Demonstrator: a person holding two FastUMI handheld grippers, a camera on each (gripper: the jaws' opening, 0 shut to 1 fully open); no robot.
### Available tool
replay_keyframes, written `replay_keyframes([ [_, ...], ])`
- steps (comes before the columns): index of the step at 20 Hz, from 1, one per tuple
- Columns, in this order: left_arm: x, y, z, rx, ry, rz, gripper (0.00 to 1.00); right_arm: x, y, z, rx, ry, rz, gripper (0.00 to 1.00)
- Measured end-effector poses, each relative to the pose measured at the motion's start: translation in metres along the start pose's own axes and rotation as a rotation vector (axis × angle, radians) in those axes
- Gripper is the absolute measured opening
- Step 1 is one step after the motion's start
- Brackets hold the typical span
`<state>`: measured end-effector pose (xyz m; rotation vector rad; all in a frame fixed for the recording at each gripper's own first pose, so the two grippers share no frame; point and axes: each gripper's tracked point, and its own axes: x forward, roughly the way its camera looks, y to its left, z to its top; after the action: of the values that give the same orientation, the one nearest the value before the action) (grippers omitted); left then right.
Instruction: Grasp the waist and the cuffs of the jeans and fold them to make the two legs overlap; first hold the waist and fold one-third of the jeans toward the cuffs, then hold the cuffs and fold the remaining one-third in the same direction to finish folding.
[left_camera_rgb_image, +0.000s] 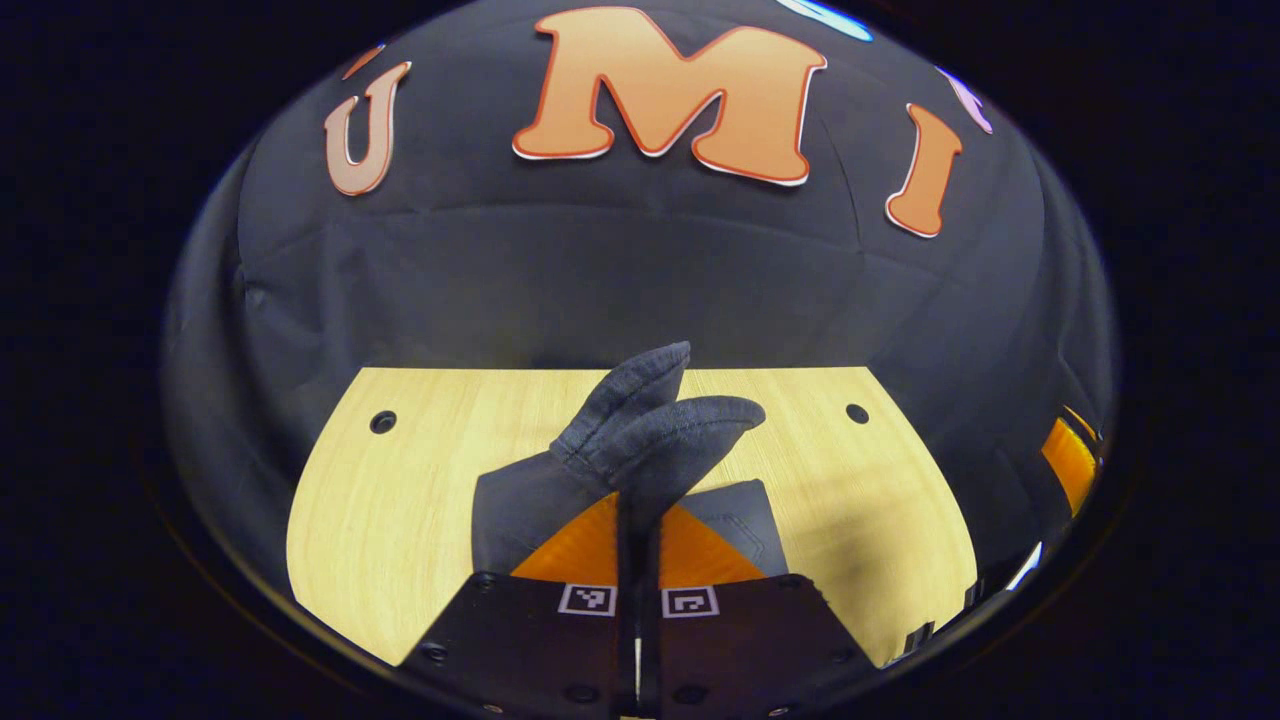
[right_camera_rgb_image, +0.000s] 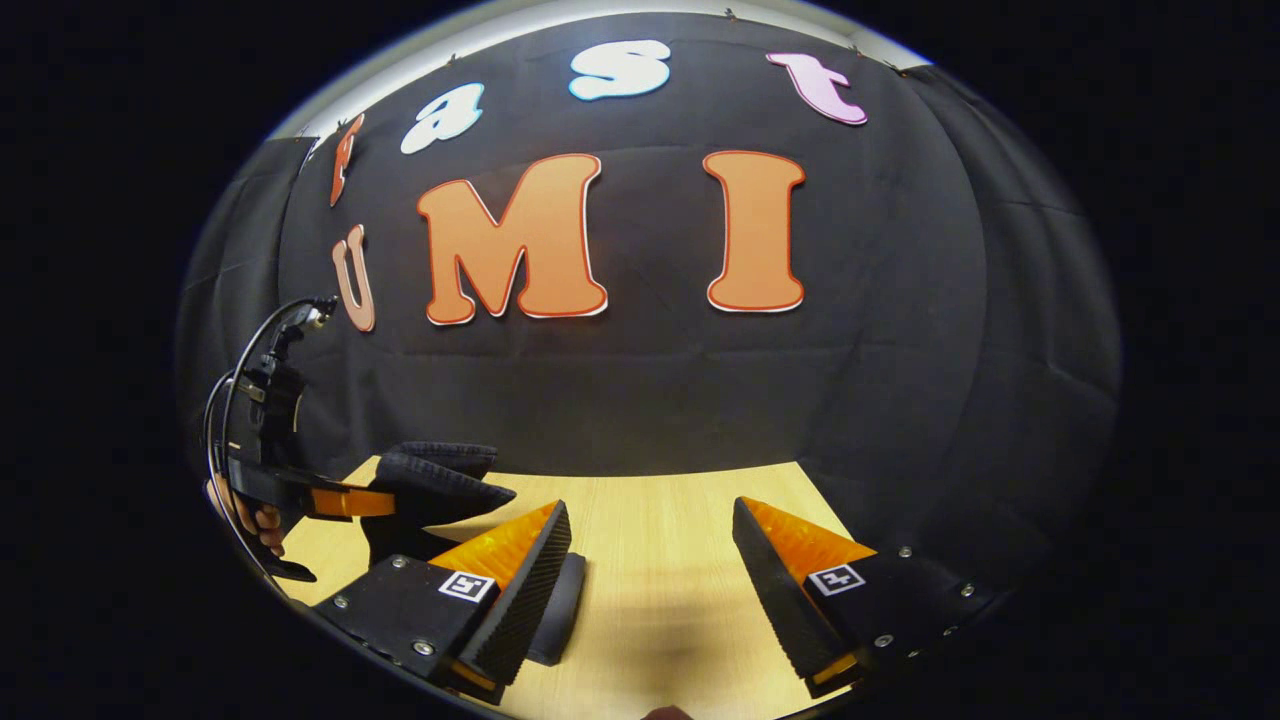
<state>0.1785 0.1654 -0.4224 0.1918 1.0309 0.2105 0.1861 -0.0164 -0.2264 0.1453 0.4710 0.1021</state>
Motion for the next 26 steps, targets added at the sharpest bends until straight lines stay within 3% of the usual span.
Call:
replay_keyframes([
  [5,0.024,-0.042,-0.036,0.11,0.083,0.002,0.02,-0.005,-0.032,-0.011,0.025,0.007,-0.014,0.98],
  [10,0.032,-0.083,-0.1,0.224,0.226,-0.074,0.07,-0.007,-0.045,-0.019,0.039,0.013,-0.015,0.98],
  [13,0.021,-0.09,-0.115,0.226,0.248,-0.132,0.31,-0.006,-0.042,-0.019,0.04,0.017,-0.001,0.98],
  [15,0.005,-0.101,-0.114,0.193,0.229,-0.196,0.58,-0.004,-0.037,-0.019,0.038,0.018,0.01,0.98],
  [17,-0.006,-0.098,-0.099,0.2,0.168,-0.202,0.86,-0.002,-0.028,-0.015,0.045,0.014,0.026,0.98],
  [22,-0.046,-0.067,-0.044,0.188,-0.045,-0.133,0.89,-0.004,0.005,-0.003,0.023,-0.015,0.063,0.98],
  [24,-0.067,-0.045,-0.025,0.19,-0.125,-0.095,0.98,-0.008,0.026,0.001,0.014,-0.025,0.086,0.98],
  [26,-0.087,-0.022,-0.008,0.167,-0.198,-0.061,1.0,-0.012,0.044,0.007,-0.007,-0.042,0.09,0.98],
])
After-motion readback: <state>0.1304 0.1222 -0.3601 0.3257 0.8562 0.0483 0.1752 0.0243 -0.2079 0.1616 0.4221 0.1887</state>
